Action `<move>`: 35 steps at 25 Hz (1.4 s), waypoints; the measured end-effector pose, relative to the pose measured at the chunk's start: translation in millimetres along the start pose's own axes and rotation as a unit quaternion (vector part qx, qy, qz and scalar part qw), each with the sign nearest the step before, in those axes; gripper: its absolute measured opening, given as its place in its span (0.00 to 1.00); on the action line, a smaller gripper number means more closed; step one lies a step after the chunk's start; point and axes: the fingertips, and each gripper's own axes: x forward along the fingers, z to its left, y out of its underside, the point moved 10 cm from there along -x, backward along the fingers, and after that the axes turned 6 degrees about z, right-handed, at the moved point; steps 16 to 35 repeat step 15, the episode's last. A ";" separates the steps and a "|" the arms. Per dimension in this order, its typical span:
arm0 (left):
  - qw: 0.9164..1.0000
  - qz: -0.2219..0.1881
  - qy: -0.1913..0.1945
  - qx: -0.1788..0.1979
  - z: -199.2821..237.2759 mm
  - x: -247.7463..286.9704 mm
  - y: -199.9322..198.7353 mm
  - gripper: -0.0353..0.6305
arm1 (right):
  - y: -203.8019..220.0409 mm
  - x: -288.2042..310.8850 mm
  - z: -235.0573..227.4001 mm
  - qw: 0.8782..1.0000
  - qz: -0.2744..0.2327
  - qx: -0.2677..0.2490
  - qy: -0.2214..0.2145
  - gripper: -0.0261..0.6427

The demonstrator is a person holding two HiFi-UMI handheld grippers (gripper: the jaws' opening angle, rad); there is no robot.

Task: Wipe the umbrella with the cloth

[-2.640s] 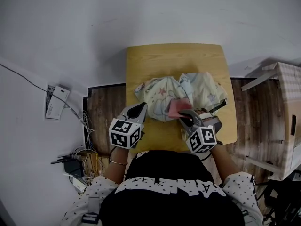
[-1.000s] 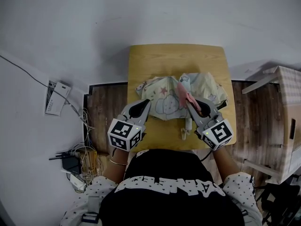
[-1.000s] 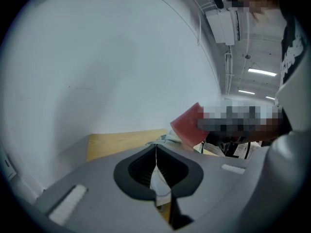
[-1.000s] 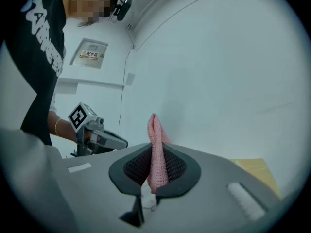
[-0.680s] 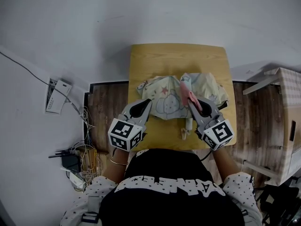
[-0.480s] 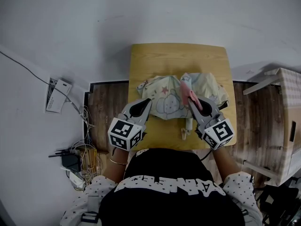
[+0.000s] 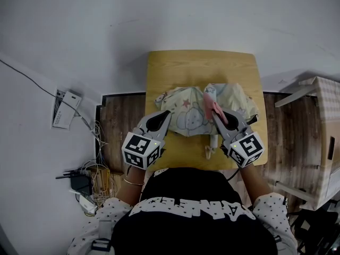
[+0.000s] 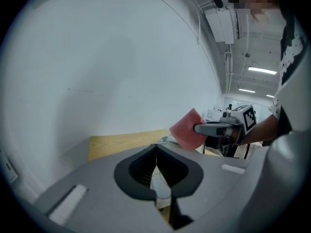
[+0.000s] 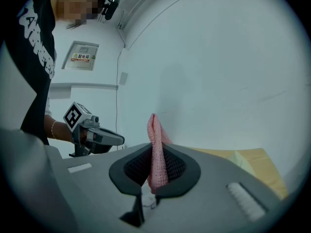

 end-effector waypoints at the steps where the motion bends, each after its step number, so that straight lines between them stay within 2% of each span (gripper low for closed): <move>1: 1.000 0.000 0.000 0.000 0.1 -0.2 0.2 0.06 | 1.5 0.2 -0.2 1.000 0.000 0.002 0.000 0.08; 15: 1.000 0.002 -0.002 -0.003 1.6 -1.0 2.4 0.06 | 6.5 4.4 1.8 1.000 0.023 0.008 -0.010 0.08; 35: 1.000 0.002 -0.002 -0.003 1.6 -1.0 2.4 0.06 | 6.5 4.4 1.8 1.000 0.023 0.008 -0.010 0.08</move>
